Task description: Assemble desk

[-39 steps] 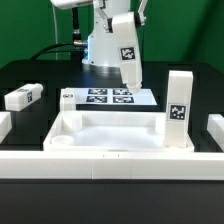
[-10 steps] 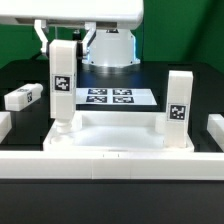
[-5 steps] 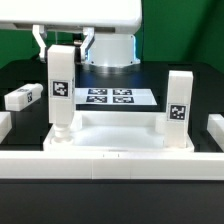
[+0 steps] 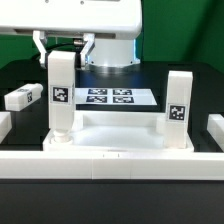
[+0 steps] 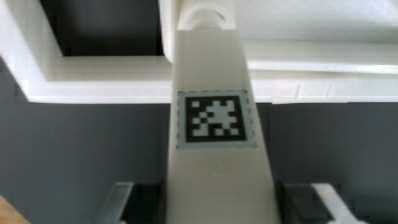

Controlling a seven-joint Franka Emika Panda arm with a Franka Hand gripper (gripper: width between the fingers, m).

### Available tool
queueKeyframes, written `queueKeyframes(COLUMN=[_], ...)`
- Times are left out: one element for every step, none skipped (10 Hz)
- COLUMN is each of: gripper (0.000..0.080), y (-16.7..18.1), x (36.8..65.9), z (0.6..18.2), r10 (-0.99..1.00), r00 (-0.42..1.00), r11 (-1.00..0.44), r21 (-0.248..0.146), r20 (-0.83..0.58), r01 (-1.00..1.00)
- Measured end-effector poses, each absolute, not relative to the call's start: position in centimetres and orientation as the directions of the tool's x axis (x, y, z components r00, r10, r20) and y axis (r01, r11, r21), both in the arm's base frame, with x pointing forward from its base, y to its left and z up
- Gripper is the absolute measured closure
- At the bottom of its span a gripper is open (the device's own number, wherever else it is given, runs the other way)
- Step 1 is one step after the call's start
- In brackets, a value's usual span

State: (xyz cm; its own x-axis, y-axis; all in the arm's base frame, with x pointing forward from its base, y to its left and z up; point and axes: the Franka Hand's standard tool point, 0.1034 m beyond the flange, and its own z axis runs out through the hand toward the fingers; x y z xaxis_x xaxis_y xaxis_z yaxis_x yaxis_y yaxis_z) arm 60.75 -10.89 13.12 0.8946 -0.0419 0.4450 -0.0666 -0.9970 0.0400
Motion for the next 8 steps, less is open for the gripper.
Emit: queueKeyframes(gripper=[0.0511, 0.0511, 0.0511, 0.0511, 0.0511, 0.0511, 0.0511, 0.0511], y=[-10.9, -10.9, -10.9, -11.0, -11.0, -11.2, -11.3, -11.5], x=[60.7, 60.7, 60.6, 60.5, 60.5, 60.4, 60.3, 60.0], z=[13.1, 12.8, 12.5, 12.3, 12.2, 12.1, 12.1, 11.9], r10=[-0.042, -0.042, -0.042, -0.042, -0.041, -0.040, -0.038, -0.034], r00=[0.895, 0.897, 0.898, 0.898, 0.896, 0.892, 0.886, 0.879], r11=[-0.997, -0.997, -0.997, -0.997, -0.996, -0.996, -0.995, -0.993], r21=[0.040, 0.040, 0.042, 0.044, 0.049, 0.058, 0.068, 0.084], r20=[0.444, 0.440, 0.438, 0.438, 0.442, 0.450, 0.461, 0.476], r01=[-0.066, -0.067, -0.067, -0.068, -0.070, -0.074, -0.078, -0.084])
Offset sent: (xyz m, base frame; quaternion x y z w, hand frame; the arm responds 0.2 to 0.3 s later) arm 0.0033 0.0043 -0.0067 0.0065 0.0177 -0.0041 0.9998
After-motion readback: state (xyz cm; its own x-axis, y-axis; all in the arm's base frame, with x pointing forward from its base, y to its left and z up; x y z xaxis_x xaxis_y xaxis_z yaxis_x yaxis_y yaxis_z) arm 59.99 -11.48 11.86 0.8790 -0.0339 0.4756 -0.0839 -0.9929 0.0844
